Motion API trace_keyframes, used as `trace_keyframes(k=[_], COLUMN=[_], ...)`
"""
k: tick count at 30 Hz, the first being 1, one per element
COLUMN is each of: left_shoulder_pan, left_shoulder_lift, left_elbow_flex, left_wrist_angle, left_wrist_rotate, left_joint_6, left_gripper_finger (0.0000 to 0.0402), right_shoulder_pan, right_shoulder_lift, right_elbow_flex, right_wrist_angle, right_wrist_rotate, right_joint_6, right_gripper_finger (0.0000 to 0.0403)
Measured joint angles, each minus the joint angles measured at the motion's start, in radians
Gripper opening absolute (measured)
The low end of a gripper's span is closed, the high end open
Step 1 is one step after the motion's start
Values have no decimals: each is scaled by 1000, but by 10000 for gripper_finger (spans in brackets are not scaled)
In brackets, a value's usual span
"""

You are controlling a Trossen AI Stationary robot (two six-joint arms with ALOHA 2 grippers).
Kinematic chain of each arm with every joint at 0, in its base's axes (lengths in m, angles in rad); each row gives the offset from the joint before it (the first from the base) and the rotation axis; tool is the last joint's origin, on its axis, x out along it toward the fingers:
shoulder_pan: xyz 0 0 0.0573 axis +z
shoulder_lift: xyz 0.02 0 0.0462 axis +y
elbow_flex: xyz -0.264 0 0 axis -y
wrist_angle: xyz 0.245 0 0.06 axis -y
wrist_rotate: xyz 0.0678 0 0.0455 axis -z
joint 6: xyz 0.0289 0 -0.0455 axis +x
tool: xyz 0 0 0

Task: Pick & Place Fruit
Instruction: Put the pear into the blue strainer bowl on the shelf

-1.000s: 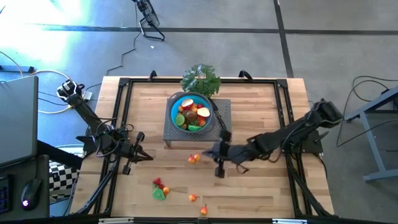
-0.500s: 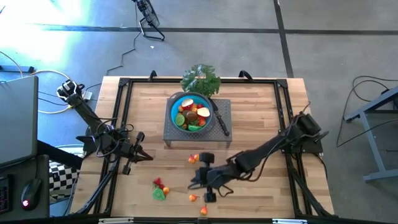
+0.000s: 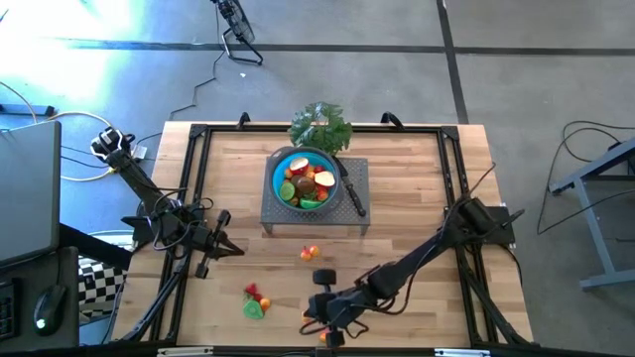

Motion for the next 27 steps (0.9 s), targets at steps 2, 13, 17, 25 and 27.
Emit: trace_keyframes(k=[2,13,17,25,27], left_shoulder_pan=[0,0,0,0,0], left_shoulder_lift=[0,0,0,0,0], left_elbow_flex=[0,1,1,1,1], left_wrist_angle=[0,0,0,0,-1], left_wrist_rotate=[-1,-1,-1,-1,-1], left_joint_6=[0,0,0,0,0], left_gripper_finger=[0,0,0,0,0], right_shoulder_pan=[-6,-16,-16,-43,-46], right_shoulder_lift=[22,82,82,124,135], right_elbow_flex=[0,-1,0,0,-4], right_wrist_angle=[29,57,59,84,54], right_wrist_rotate=[-2,-61,-47,-97,-99], right_joint_6=[4,9,-37,-48,-50], right_gripper_finger=[4,184,253,283,277])
